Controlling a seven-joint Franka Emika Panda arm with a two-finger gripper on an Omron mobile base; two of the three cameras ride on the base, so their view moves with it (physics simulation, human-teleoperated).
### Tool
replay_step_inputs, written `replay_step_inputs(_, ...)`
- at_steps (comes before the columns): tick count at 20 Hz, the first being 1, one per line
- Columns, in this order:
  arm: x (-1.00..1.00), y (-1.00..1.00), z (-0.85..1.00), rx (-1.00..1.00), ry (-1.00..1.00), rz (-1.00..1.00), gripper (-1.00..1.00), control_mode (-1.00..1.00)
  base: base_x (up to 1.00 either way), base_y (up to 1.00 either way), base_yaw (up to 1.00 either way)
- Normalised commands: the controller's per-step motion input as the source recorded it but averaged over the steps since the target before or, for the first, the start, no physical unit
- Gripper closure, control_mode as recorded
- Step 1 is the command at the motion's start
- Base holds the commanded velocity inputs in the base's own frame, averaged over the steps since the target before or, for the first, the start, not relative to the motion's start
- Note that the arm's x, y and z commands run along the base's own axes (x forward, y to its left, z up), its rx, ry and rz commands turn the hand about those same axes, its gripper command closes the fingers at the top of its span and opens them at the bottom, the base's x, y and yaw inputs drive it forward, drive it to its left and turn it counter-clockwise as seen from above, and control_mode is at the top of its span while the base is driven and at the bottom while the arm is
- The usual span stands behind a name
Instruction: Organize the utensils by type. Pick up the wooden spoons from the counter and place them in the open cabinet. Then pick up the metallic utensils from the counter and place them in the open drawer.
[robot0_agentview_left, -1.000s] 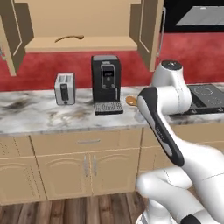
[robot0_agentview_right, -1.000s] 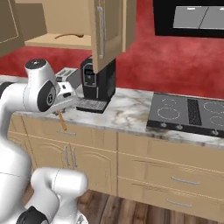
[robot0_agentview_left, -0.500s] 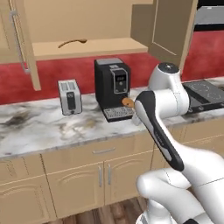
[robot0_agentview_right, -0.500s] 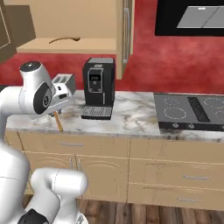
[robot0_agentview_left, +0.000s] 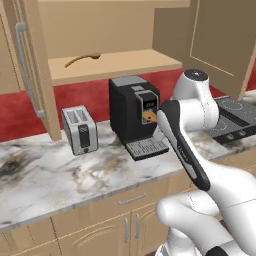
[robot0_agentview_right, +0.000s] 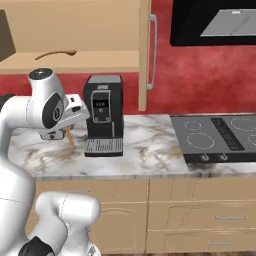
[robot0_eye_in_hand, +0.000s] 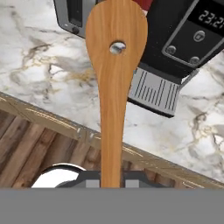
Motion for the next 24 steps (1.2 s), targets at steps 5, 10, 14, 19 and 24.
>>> replay_step_inputs(5,0.0,0.0,0.0,0.0,0.0,0.0,1.0,1.0,0.58,0.48,0.0)
replay_step_inputs(10,0.0,0.0,0.0,0.0,0.0,0.0,1.0,1.0,0.13,0.07,0.0)
replay_step_inputs(14,-0.03,0.0,0.0,0.0,0.0,0.0,1.0,-1.0,-0.04,0.0,0.0)
replay_step_inputs(19,-0.07,0.05,0.1,0.04,-0.15,-0.16,1.0,-1.0,0.0,0.0,0.0)
replay_step_inputs(24,0.0,0.22,0.34,0.06,-0.26,-0.53,1.0,-1.0,0.0,0.0,0.0)
